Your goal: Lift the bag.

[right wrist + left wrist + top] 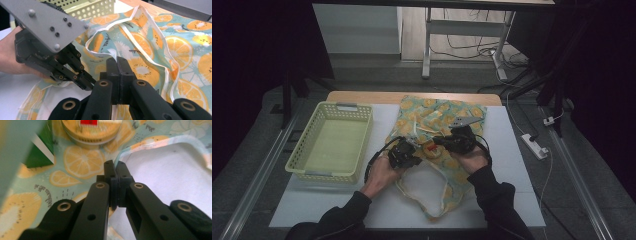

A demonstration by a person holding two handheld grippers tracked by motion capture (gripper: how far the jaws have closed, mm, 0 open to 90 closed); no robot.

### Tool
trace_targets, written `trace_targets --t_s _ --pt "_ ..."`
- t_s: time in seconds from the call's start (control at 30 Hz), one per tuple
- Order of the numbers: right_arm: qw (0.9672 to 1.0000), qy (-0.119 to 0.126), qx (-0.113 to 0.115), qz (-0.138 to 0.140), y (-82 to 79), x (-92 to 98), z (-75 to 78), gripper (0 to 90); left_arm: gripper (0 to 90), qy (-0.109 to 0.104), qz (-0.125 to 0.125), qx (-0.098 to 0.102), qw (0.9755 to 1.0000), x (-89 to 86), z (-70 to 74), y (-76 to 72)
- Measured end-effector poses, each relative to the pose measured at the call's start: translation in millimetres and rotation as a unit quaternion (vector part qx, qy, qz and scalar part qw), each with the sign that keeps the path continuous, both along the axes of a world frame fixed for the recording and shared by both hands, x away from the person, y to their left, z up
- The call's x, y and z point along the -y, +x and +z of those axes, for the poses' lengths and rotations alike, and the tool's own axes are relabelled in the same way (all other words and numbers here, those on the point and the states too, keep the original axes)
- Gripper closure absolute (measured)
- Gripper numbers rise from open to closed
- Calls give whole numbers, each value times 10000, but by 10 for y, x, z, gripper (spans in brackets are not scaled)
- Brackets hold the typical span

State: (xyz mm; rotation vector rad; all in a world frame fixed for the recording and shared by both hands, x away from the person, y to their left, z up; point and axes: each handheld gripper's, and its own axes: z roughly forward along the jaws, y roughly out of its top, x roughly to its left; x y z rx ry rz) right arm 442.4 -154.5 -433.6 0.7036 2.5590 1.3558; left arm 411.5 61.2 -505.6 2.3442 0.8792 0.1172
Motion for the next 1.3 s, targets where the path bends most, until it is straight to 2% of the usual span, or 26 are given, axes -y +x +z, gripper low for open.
trace_targets --t_s 0.2,0.4,0.83,1.1,1.3 --pt "9999 90 -2 117 -21 -16 89 894 893 -175 -49 -1 9998 -33 144 -37" --pt "9997 166 -1 157 -1 -36 197 894 894 -554 -4 -13 9985 -130 353 -52" --pt "9992 152 175 326 -30 -139 530 895 894 -1200 -7 34 9928 -367 807 -54" --pt "9986 131 332 402 -51 -194 721 896 894 -1301 26 223 9912 -485 1152 -17" --pt "9981 162 412 436 -58 -204 860 897 894 -1470 59 262 9888 -563 1359 44"
